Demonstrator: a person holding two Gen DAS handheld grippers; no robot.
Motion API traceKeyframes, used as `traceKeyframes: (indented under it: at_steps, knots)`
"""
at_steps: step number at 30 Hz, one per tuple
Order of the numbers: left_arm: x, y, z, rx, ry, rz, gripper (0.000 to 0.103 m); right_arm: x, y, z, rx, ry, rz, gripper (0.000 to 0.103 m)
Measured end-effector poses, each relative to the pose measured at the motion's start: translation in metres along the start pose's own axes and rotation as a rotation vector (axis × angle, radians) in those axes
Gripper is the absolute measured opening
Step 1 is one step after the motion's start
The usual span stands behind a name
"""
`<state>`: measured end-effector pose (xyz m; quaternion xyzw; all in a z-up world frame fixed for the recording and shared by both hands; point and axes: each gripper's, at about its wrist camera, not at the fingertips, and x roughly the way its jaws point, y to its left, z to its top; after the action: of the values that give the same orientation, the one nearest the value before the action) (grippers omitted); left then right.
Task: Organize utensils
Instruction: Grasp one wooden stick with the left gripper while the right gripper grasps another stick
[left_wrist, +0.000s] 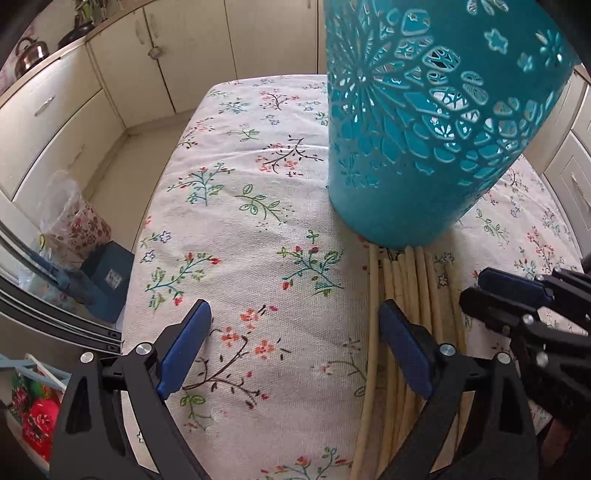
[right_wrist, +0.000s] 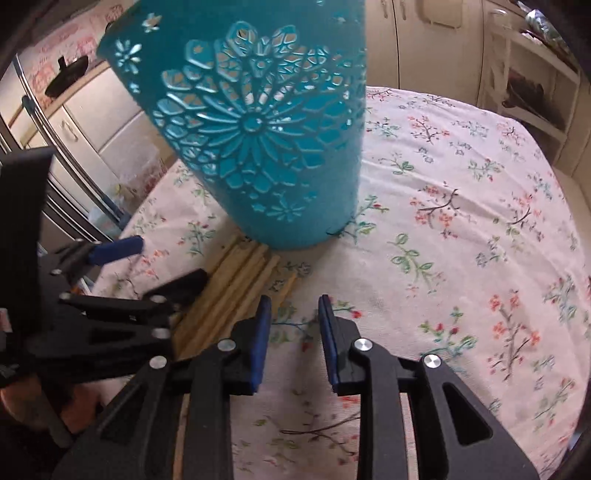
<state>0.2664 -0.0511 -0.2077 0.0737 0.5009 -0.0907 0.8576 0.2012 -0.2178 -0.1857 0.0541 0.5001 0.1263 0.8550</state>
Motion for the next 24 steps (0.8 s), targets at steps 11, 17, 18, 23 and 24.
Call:
traceKeyframes:
  at_steps: [11,17,18,23,24]
  knots:
    - [0.005,0.012,0.009,-0.002,0.006,0.069,0.089,0.001,0.021,-0.009,-0.231,0.027,-0.117,0.023]
    - [0.005,0.016,0.012,-0.029,0.017,0.064,0.078,-0.005,0.000,0.003,-0.289,0.132,-0.083,0.017]
    - [0.004,0.013,0.014,-0.023,0.014,0.059,0.071,-0.007,-0.004,0.005,-0.278,0.150,-0.063,0.017]
    - [0.003,-0.001,0.019,0.023,0.003,0.001,0.023,-0.012,0.006,0.008,-0.424,0.170,-0.084,0.012]
    - [0.003,-0.002,0.019,0.027,0.011,-0.019,0.015,-0.013,0.004,0.009,-0.434,0.193,-0.079,0.012]
